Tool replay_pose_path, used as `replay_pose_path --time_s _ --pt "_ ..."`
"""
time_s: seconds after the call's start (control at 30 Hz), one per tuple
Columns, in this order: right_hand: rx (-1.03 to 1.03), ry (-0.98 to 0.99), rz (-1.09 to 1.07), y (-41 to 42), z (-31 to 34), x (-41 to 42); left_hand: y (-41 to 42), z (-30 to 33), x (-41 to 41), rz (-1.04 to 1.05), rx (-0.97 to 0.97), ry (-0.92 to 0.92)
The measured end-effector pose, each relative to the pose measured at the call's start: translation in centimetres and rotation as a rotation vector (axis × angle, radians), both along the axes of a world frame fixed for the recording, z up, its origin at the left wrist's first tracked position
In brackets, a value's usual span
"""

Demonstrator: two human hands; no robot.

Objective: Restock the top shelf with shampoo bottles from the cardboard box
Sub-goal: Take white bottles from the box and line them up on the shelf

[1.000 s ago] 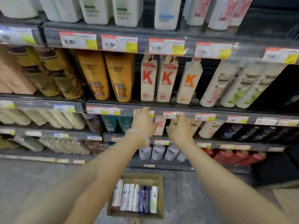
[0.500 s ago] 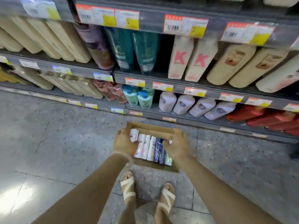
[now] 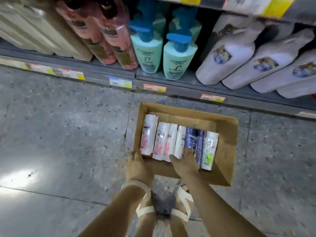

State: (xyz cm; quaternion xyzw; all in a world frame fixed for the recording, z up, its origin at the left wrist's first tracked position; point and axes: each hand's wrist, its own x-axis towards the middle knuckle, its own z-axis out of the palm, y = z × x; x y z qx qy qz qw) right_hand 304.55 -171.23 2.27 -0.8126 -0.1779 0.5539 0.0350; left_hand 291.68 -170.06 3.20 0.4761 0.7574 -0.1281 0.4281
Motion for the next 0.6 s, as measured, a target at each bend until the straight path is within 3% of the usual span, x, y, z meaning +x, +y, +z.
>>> replay_pose_path --time_s 0.2,0.33,0.43,0.6 --pt "0.055 0.029 0.014 2.0 -12.0 -1.5 2.6 -11.4 1.6 0.071 0.074 -0.004" --pt "0.042 -0.01 -0.03 3.0 -16.4 -2.4 3.9 -15.2 2.4 0.031 0.119 0.043" --pt "-0.003 -0.113 0.001 4.1 -18.2 -3.3 3.9 -16.2 3.1 -0.104 0.024 0.12" --pt "-0.046 -0.21 0.127 5.4 -19.3 -2.6 4.0 -17.4 3.2 -0.131 -0.132 0.158"
